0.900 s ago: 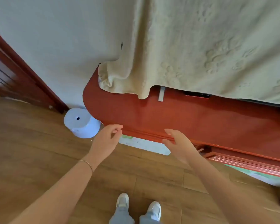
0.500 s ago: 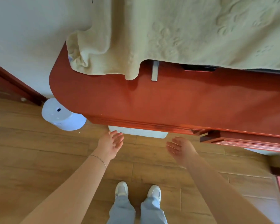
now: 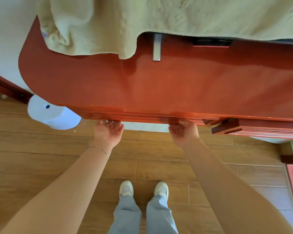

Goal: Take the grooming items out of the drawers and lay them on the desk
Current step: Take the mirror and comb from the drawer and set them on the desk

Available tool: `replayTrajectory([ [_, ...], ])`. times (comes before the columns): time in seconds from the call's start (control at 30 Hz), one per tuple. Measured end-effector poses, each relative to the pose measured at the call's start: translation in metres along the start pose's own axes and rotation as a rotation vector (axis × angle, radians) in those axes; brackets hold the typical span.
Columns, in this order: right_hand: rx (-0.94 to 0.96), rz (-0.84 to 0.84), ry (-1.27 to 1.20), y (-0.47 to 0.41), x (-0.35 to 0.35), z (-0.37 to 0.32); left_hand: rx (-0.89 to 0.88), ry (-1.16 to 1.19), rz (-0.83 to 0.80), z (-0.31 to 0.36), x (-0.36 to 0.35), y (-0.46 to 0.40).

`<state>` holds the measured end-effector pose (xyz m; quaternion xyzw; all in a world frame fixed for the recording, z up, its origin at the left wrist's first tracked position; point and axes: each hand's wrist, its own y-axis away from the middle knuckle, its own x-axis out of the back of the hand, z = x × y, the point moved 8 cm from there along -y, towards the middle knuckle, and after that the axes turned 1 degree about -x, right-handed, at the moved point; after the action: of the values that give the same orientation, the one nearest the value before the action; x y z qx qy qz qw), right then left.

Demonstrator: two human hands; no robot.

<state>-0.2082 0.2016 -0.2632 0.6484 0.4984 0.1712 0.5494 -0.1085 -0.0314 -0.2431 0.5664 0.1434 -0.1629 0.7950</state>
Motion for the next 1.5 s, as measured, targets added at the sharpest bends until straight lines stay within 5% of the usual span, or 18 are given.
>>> replayTrajectory([
  [1.13, -0.120, 0.080, 0.152, 0.101, 0.130, 0.084, 0.131, 0.014, 0.188, -0.050, 0.140, 0.099],
  [1.2, -0.122, 0.140, 0.445, 0.098, 0.139, 0.082, 0.109, -0.142, 0.174, -0.049, 0.141, 0.102],
  [1.3, -0.065, 0.107, 1.313, 0.110, 0.133, 0.076, 0.070, -0.751, 0.125, -0.050, 0.139, 0.117],
  [1.4, 0.092, -0.160, 1.885, 0.140, 0.104, 0.084, -0.031, -1.627, -0.232, -0.063, 0.112, 0.144],
  [1.5, 0.513, -0.349, 2.066, 0.184, 0.067, 0.078, -0.135, -1.909, -0.623, -0.081, 0.080, 0.181],
])
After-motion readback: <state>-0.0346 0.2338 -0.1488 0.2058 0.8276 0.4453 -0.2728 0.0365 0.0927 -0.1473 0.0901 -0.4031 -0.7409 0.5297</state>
